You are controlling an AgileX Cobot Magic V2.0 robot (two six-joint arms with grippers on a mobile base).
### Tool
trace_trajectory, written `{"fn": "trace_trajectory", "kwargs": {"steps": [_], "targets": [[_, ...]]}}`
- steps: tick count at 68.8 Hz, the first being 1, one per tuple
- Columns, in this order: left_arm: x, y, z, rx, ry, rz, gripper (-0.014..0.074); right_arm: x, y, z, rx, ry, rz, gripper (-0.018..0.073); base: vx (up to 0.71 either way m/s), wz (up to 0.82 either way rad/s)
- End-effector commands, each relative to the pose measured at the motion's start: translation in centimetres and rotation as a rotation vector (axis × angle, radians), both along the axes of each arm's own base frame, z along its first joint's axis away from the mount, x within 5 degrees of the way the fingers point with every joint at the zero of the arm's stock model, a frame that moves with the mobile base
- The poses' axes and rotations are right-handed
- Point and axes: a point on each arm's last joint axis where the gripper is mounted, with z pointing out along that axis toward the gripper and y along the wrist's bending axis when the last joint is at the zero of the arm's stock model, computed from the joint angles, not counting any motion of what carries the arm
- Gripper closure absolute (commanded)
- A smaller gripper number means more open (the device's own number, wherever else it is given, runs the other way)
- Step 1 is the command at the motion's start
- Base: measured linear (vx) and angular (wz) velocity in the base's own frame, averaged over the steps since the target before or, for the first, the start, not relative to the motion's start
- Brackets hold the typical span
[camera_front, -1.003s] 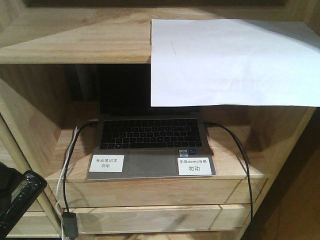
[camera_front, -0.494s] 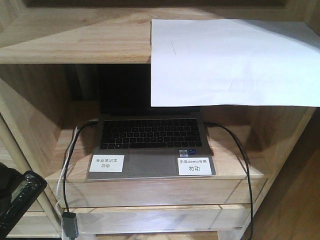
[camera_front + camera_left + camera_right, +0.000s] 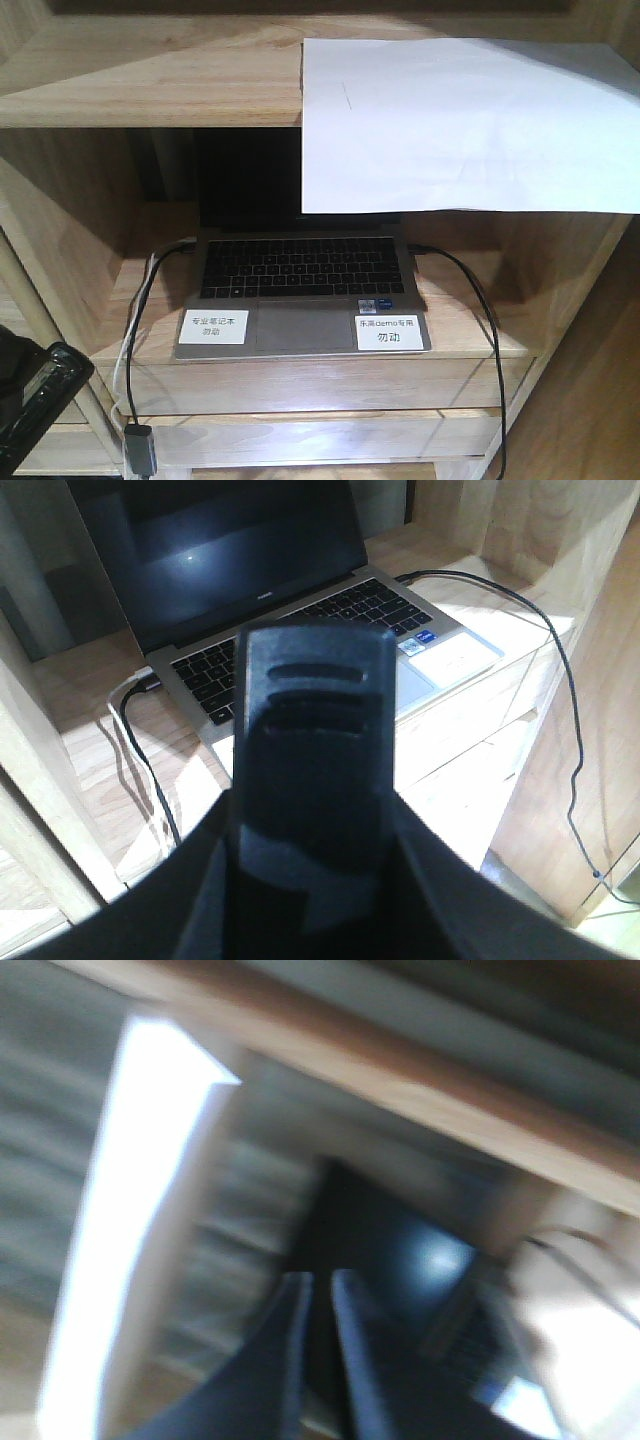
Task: Grab stapler and paper to desk for stapling
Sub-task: 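Lift the stapler off the shelf and lower it beside the robot with the left gripper, then grasp the hanging edge of the white paper sheet with the right gripper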
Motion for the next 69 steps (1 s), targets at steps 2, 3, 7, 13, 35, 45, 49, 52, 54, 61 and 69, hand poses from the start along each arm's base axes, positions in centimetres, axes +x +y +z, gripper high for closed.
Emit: {"fn": "trace_trajectory", "kwargs": {"steps": [2,3,7,13,35,45,49,52,54,61,69], "targets": [[0.2,-0.1,1.8,-0.076,-0.105,0.016,0.0603,0.2,0.5,2.8,-0.026,-0.133,0.045,0.0289,0.00,0.00],[0.2,-0.1,1.8,-0.076,-0.105,0.016,0.0603,0.2,0.5,3.0,-0.028,-0.140,0.050,0.0267,0.00,0.00],[0.2,-0.1,1.8,-0.076,-0.105,0.016,0.0603,0.6,0.7,3.7,-0.031,-0.160,0.070,0.0178,0.00,0.00],[0.2,-0.1,1.8,-0.076,-0.105,0.016,0.0603,1.5,1.2,4.2,-0.022,-0.192,0.115,0.0058,0.00,0.00],[0.2,-0.1,1.8,-0.076,-0.104,0.016,0.0603,6.8,2.8,6.3,0.047,-0.294,0.294,-0.0045,0.00,0.00],[0.2,-0.1,1.8,-0.075,-0.103,0.015,0.0603,9.6,3.4,7.0,0.079,-0.351,0.360,-0.0007,0.00,0.00],[0.2,-0.1,1.8,-0.075,-0.103,0.015,0.0603,10.6,3.5,7.1,0.091,-0.363,0.374,0.0006,0.00,0.00],[0.2,-0.1,1.8,-0.075,-0.103,0.015,0.0603,11.3,3.6,7.0,0.098,-0.354,0.378,0.0013,0.00,0.00],[0.2,-0.1,1.8,-0.075,-0.103,0.015,0.0603,11.9,3.6,6.8,0.102,-0.343,0.380,0.0017,0.00,0.00],[0.2,-0.1,1.8,-0.075,-0.103,0.015,0.0603,13.3,3.7,6.6,0.110,-0.323,0.381,0.0022,0.00,0.00],[0.2,-0.1,1.8,-0.075,-0.102,0.015,0.0603,14.3,3.8,6.6,0.127,-0.312,0.392,0.0022,0.00,0.00]]}}
